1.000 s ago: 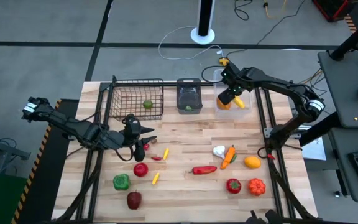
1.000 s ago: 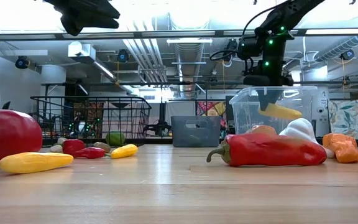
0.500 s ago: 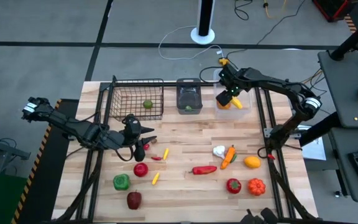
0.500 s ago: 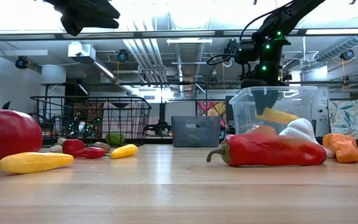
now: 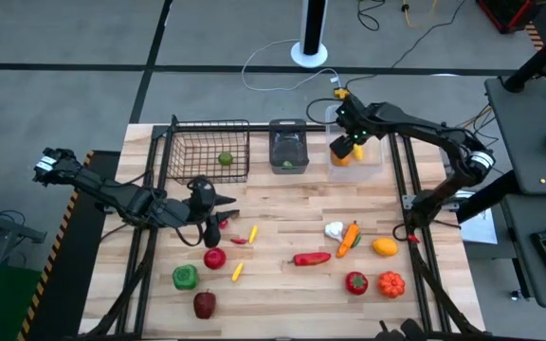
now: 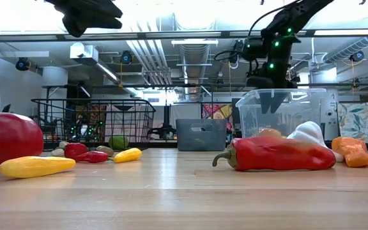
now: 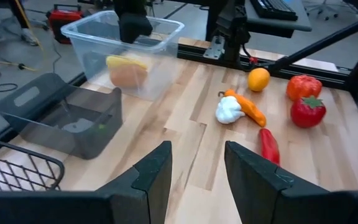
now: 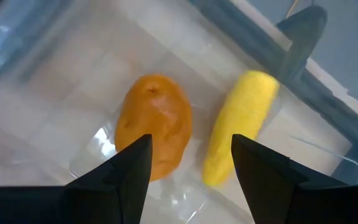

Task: Sort produce into baskets
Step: Put the small red chili pepper into the black bin

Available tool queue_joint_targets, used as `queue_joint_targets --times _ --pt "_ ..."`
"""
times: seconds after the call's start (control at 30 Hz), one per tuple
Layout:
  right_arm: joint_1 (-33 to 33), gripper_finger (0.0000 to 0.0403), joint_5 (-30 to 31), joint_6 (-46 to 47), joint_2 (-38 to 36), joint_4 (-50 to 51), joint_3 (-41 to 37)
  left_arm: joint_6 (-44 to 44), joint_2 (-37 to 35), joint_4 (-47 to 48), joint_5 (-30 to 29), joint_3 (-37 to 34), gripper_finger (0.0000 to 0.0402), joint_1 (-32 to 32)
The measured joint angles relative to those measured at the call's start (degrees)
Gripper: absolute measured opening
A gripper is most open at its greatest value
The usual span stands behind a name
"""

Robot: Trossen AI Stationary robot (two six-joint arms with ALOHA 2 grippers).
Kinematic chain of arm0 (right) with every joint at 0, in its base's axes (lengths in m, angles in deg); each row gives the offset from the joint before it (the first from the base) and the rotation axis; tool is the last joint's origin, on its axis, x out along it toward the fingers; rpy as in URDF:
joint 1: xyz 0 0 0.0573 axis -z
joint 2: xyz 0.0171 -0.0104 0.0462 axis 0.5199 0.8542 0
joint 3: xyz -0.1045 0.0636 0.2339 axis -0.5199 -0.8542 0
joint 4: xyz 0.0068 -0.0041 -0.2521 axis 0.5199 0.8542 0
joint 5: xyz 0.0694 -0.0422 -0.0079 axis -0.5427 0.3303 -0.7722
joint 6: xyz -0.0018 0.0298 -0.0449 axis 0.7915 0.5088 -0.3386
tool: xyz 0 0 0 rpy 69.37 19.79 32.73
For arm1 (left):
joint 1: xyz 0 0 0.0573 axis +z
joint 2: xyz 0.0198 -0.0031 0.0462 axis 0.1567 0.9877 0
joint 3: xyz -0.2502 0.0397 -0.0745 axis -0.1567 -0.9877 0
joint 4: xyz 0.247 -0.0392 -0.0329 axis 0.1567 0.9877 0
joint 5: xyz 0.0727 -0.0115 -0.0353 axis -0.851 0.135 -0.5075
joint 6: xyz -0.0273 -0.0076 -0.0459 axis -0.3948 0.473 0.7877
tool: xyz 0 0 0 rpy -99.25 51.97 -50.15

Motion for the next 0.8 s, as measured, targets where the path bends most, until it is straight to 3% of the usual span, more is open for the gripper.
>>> queue_joint_targets --times 0.33,0.53,0.8 --pt "-5.26 0.0212 -0.03 4.71 -9.98 -0.56 0.00 1.36 0.00 1.22 1.29 0.00 0.0131 0.00" --pt "-14.09 0.0212 -0.02 8.21 -14.91 -6.37 0.00 1.43 0.02 1.38 2.51 0.00 0.0131 -0.02" --pt "-26.87 0.0212 -0.06 8.97 -15.44 -15.79 0.00 3.10 0.02 1.36 3.55 0.00 0.0131 -0.09"
